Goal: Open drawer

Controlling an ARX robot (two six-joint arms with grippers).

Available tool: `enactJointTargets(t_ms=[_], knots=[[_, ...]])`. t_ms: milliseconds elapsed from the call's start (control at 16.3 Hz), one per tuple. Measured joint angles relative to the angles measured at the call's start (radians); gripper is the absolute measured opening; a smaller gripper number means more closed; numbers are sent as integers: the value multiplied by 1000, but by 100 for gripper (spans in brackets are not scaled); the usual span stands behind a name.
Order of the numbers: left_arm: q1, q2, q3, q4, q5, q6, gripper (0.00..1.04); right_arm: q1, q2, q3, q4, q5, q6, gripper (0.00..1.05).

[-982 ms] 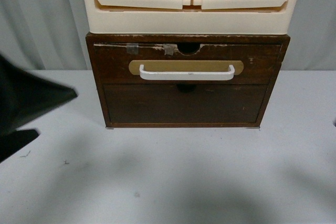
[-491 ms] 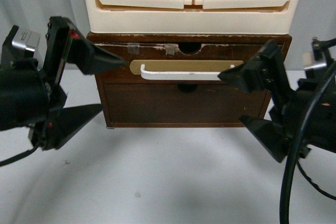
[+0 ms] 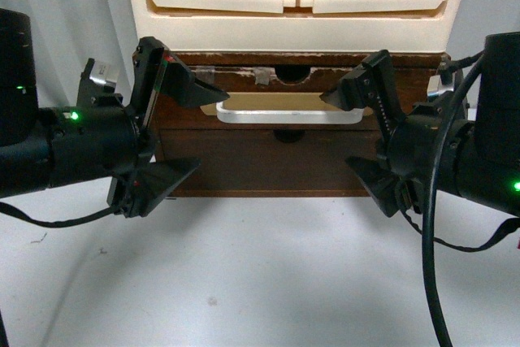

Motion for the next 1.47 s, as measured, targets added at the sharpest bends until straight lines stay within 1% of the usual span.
enactJointTargets(t_ms=[61,430,553,614,675,737,798,860,921,1044,1167,1289,1474], knots=[[-4,42,70,-14,5,-6,98,13,34,46,-32,23,14,98],[-17,105,136,-31,6,-8,98,25,72,108,-48,46,17,98],[-24,117,152,-45,-12,-3,98,25,77,117,-60,49,18,98],[-24,122,161,-60,-18,3,98,25,79,123,-61,49,18,92],[-25,123,170,-84,-35,16,94,26,80,132,-63,50,18,83],[-25,127,174,-77,-48,18,78,31,79,142,-58,50,18,66],[-22,127,171,-61,-44,-2,53,35,77,143,-47,53,25,42],[-18,121,161,-22,-28,-29,27,40,75,127,-39,62,68,23],[-17,109,147,-16,-26,-55,18,45,71,113,-25,64,126,20],[-16,100,129,-4,-20,-87,15,46,63,97,-17,72,154,19],[-16,57,49,34,-11,-113,14,66,22,23,9,72,169,18],[-22,-42,-104,68,11,-112,14,107,-68,-126,48,71,177,18],[-37,-173,-277,72,7,-103,13,165,-159,-276,86,88,198,18]])
